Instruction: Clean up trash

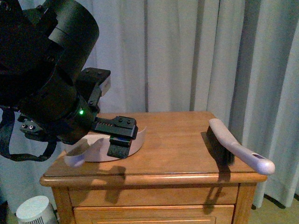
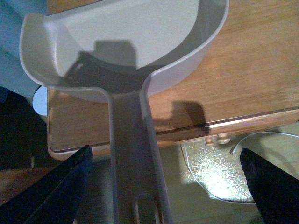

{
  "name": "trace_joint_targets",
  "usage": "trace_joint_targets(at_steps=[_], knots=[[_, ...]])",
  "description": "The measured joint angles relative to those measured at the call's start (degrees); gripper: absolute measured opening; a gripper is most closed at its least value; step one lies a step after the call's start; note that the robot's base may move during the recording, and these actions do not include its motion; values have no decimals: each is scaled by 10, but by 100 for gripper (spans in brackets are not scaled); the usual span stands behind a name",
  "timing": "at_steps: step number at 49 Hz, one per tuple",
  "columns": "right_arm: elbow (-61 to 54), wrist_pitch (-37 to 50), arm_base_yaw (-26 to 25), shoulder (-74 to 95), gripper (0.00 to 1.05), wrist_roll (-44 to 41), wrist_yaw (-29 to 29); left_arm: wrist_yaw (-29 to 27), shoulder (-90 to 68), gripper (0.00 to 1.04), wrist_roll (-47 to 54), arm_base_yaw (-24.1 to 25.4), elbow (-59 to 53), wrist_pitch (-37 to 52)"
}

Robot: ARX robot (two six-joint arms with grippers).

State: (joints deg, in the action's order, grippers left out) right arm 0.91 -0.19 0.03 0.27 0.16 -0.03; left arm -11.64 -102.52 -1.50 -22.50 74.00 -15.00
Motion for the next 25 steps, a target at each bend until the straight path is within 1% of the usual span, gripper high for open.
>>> trace_joint_targets(at_steps=[12, 25], knots=[[0, 0, 0, 0, 97, 0, 0, 2, -16, 97, 10, 16, -3, 17], [0, 0, 0, 0, 97, 0, 0, 7, -24, 97, 20, 18, -15, 24]])
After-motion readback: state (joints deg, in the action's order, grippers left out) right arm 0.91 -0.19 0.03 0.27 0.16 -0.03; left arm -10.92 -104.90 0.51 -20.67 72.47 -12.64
